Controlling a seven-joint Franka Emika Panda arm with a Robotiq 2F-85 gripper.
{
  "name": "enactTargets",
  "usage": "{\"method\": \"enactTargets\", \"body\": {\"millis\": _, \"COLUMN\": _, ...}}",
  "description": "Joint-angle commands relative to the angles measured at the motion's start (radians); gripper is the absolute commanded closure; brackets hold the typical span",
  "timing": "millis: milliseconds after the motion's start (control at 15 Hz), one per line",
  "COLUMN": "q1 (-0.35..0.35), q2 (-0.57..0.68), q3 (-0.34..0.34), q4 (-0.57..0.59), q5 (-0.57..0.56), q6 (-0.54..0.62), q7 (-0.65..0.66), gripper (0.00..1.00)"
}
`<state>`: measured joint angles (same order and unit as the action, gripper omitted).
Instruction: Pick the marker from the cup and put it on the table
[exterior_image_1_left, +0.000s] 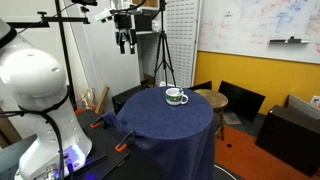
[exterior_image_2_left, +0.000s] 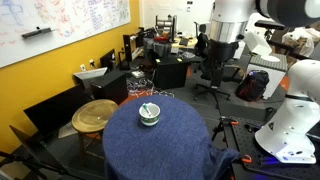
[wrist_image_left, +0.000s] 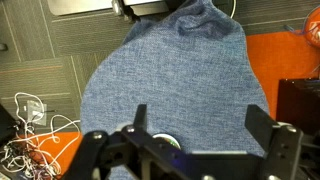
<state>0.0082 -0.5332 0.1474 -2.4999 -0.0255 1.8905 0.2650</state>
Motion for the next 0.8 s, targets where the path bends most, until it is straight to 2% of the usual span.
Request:
{"method": "enactTargets", "body": {"millis": 0, "q1": 0.008, "q2": 0.001, "q3": -0.007, "q4": 0.002, "q5": -0.004, "q6": -0.002, "q7": 0.003, "gripper": 0.0}}
{"method": "enactTargets", "body": {"millis": 400, "q1": 0.008, "q2": 0.001, "q3": -0.007, "q4": 0.002, "q5": -0.004, "q6": -0.002, "q7": 0.003, "gripper": 0.0}}
{"method": "enactTargets", "body": {"millis": 733, "q1": -0.01, "q2": -0.004, "q3": -0.01, "q4": -0.006, "q5": -0.088, "q6": 0.108, "q7": -0.007, "gripper": 0.0}}
